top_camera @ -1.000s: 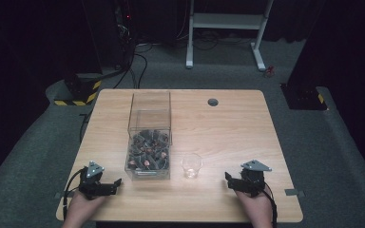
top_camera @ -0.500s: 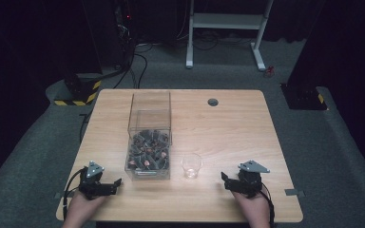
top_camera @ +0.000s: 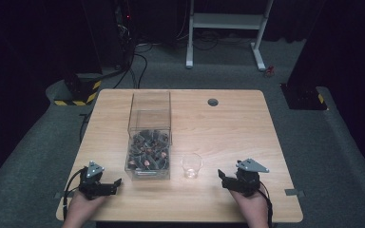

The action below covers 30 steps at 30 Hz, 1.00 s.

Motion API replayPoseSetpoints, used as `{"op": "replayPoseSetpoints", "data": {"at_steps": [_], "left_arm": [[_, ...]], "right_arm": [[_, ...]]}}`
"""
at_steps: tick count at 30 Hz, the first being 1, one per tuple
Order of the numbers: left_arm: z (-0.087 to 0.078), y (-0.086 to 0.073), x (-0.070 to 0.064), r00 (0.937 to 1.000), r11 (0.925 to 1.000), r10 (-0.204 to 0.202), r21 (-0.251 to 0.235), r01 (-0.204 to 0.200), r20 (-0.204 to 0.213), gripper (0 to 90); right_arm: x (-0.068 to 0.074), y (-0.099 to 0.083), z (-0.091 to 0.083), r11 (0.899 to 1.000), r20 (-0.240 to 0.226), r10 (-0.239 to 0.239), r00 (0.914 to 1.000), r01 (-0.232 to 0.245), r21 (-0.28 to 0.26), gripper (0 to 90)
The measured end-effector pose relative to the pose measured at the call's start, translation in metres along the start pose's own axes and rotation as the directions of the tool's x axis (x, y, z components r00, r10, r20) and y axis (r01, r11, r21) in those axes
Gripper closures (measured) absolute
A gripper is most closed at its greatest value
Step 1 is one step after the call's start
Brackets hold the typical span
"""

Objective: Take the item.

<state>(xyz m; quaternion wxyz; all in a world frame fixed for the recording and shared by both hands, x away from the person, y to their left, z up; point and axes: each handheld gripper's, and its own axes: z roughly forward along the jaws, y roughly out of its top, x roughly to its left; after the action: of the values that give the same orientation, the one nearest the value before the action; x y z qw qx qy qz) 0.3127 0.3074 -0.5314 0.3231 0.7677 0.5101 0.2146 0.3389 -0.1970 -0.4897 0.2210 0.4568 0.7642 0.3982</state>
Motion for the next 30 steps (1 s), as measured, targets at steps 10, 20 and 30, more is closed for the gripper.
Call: {"op": "replayPoseSetpoints", "data": {"at_steps": [10,20,30], "left_arm": [[0.0,0.0,0.0,1.0,1.0,0.005,0.004,-0.005,0.0,2.3],[0.0,0.0,0.0,1.0,1.0,0.006,0.004,-0.006,-0.002,2.4],[0.0,0.0,0.0,1.0,1.0,0.002,0.003,-0.002,0.0,2.4]], "right_arm": [[0.007,0.011,-0.005,1.0,-0.018,-0.023,0.9996,0.022,-0.017,15.9],[0.018,0.031,-0.006,0.998,-0.038,-0.051,0.998,0.05,-0.045,16.2],[0.032,0.051,-0.005,0.995,-0.067,-0.081,0.9945,0.077,-0.066,16.4]]}}
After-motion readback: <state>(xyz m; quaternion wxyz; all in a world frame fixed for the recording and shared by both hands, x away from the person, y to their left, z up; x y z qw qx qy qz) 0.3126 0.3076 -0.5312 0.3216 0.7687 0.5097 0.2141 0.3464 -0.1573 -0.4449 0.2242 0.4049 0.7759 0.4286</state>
